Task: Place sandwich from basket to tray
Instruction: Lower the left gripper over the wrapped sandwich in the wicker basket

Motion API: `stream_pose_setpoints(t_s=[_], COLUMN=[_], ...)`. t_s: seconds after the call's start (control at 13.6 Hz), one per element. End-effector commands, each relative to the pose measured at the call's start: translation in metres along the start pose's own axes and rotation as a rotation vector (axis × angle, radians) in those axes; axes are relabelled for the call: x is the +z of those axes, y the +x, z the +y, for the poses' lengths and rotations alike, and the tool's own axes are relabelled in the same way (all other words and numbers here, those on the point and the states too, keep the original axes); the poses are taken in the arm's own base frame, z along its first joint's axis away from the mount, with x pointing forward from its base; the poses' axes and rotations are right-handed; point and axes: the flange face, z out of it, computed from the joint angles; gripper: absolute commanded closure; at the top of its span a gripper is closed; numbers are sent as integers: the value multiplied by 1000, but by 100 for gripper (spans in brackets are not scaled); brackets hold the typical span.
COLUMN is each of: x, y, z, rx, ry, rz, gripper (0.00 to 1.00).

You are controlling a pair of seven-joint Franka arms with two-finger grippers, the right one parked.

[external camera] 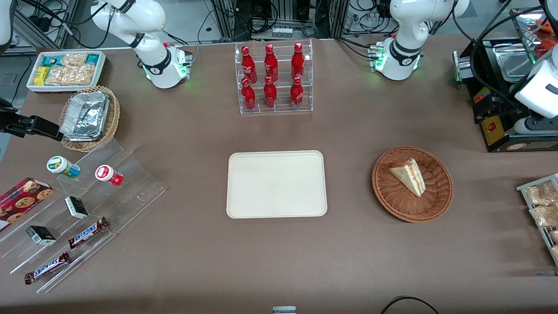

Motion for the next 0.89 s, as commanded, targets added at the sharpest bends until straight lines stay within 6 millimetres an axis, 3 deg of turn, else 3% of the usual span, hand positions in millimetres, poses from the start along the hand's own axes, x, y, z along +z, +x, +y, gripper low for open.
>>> stream_pose_setpoints(t_s=[0.0,0.22,0.44,0.66,0.81], x=[-11,1,40,91,126], y=[3,3,-1,3,6], z=[-2,-1,5,18,47], rx=[-11,-1,-19,-288,-449], ry=[-3,-3,-18,-12,-6], rz=[11,-15,-30,-5,18], gripper=[0,0,0,0,0])
